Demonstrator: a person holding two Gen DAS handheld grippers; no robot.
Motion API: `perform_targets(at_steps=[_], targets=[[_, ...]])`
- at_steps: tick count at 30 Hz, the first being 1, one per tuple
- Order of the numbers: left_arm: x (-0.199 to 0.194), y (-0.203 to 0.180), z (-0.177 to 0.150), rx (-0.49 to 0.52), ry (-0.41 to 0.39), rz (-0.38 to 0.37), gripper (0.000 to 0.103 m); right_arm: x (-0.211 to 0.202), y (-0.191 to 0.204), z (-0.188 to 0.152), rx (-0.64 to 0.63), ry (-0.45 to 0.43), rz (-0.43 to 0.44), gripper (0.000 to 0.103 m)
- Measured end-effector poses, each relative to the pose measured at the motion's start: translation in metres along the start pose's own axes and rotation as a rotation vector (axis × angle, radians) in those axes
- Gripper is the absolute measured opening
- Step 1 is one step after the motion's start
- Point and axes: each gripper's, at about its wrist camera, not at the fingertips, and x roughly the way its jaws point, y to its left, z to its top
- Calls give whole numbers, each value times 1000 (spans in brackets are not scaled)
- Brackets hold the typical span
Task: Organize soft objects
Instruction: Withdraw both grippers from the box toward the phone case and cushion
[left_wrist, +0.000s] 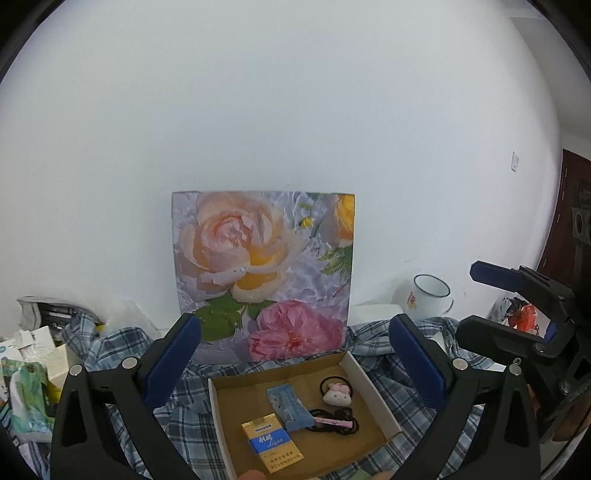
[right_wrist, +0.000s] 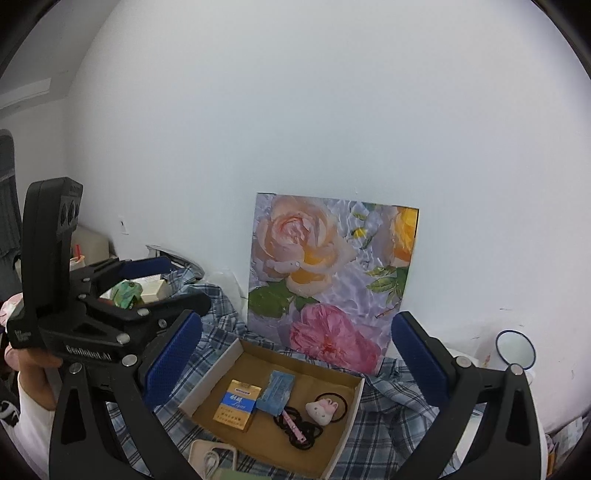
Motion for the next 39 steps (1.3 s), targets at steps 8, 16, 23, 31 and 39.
perform_targets(at_steps=[8,16,23,31,39], targets=[[-44,-15,-11,10,-12,2,103,-47,7,-9,28,-36,61,102],[-76,-32,-26,32,-17,-11,103,-85,15,-23,26,-57,38,103],[-96,-34,-53,2,-13,4,103,-101,20,-49,66,-52,106,103],[-114,-34,-75,-22,-25,16,103,-99,20,-71,56,-58,127,103],[-99,-35,-97,-31,39,17,103,-79,16,-107,63,10,112,103]])
